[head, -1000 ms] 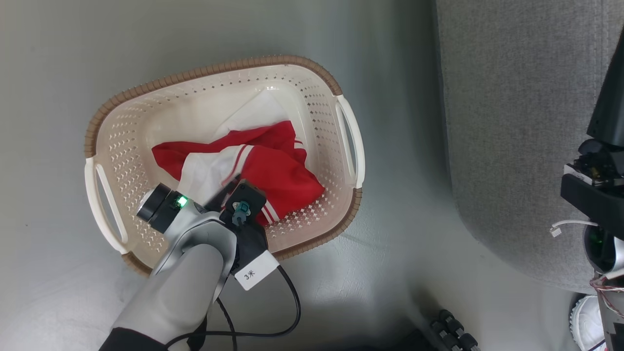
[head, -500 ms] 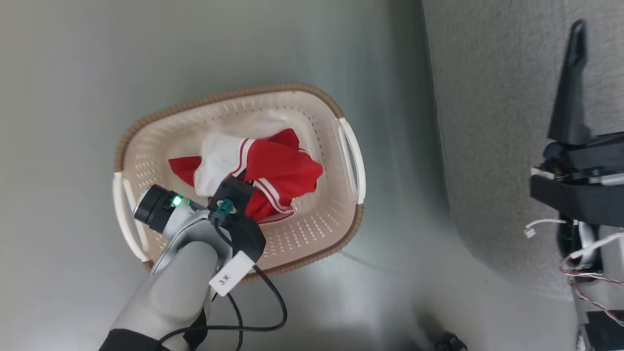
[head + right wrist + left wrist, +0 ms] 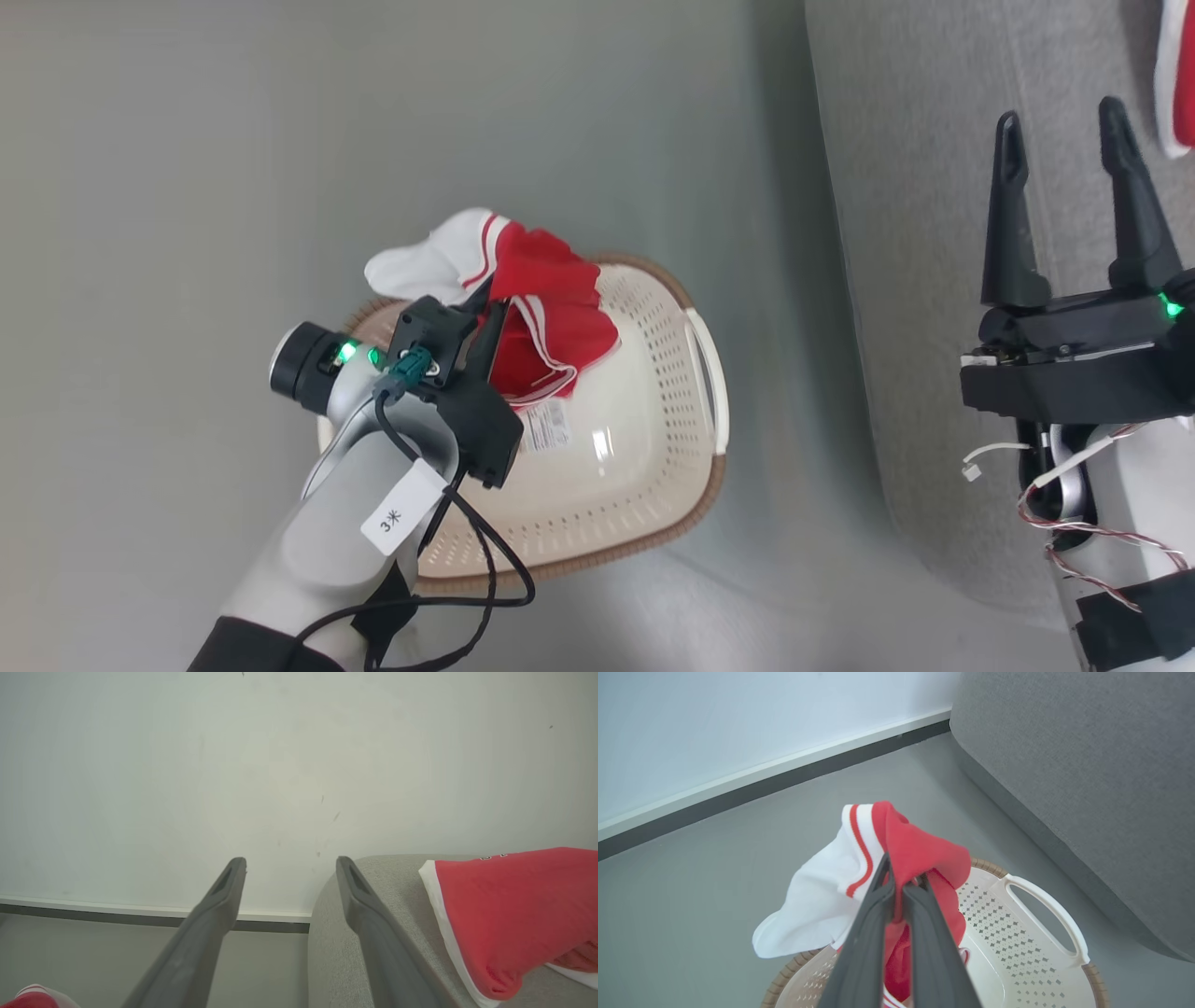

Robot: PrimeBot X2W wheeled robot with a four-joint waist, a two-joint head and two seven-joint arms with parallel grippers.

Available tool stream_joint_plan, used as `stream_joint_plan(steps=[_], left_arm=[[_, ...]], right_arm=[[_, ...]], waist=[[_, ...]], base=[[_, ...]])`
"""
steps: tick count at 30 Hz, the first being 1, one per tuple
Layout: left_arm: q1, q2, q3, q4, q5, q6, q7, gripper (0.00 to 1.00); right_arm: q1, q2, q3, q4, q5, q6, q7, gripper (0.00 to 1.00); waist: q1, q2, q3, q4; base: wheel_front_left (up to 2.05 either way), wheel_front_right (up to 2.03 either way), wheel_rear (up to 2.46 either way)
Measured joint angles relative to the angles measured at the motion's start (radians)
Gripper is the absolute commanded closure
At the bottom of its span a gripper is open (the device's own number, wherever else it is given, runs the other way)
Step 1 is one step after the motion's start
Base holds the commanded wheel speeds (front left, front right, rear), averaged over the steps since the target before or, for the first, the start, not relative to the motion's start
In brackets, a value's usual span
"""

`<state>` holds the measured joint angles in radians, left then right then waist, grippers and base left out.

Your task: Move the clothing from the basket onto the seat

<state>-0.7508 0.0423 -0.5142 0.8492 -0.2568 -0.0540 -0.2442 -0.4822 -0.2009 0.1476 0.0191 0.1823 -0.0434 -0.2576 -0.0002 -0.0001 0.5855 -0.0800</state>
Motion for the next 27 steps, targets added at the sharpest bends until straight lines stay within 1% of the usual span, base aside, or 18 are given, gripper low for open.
stream_joint_plan(steps=[3, 8, 15, 16, 21, 27], left_arm=[[-0.003, -0.001, 0.000, -0.031, -0.010, -0.001, -0.005, 1.00], [-0.011, -0.002, -0.007, -0.073, -0.053, -0.017, -0.005, 1.00], [-0.044, -0.004, -0.004, -0.108, -0.073, -0.020, -0.005, 1.00], [-0.048, -0.004, -0.002, -0.109, -0.081, -0.026, -0.005, 1.00], [-0.067, -0.005, 0.004, -0.115, -0.112, -0.027, -0.005, 1.00], [-0.073, -0.006, -0.011, -0.098, -0.148, -0.030, -0.005, 1.00]], right_arm=[[0.001, 0.011, 0.005, 0.026, 0.003, 0.004, 0.000, 0.00], [0.006, 0.026, 0.025, 0.078, 0.003, 0.021, 0.000, 0.00], [0.009, 0.038, 0.053, 0.154, 0.003, 0.049, 0.000, 0.00], [0.009, 0.038, 0.059, 0.167, 0.003, 0.054, 0.001, 0.00], [0.010, 0.051, 0.087, 0.233, 0.003, 0.079, 0.001, 0.00], [0.010, 0.067, 0.130, 0.328, 0.002, 0.107, 0.001, 0.00]], waist=[[0.0000, 0.0000, -0.044, 0.014], [0.0000, 0.0000, -0.119, 0.034], [-0.0001, 0.0000, -0.225, 0.054], [-0.0001, 0.0000, -0.240, 0.056], [-0.0001, -0.0001, -0.317, 0.063], [-0.0001, 0.0000, -0.408, 0.066]], base=[[0.00, 0.00, 0.00], [0.00, 0.00, 0.00], [0.00, 0.00, 0.00], [0.00, 0.00, 0.00], [0.00, 0.00, 0.00], [0.00, 0.00, 0.00]])
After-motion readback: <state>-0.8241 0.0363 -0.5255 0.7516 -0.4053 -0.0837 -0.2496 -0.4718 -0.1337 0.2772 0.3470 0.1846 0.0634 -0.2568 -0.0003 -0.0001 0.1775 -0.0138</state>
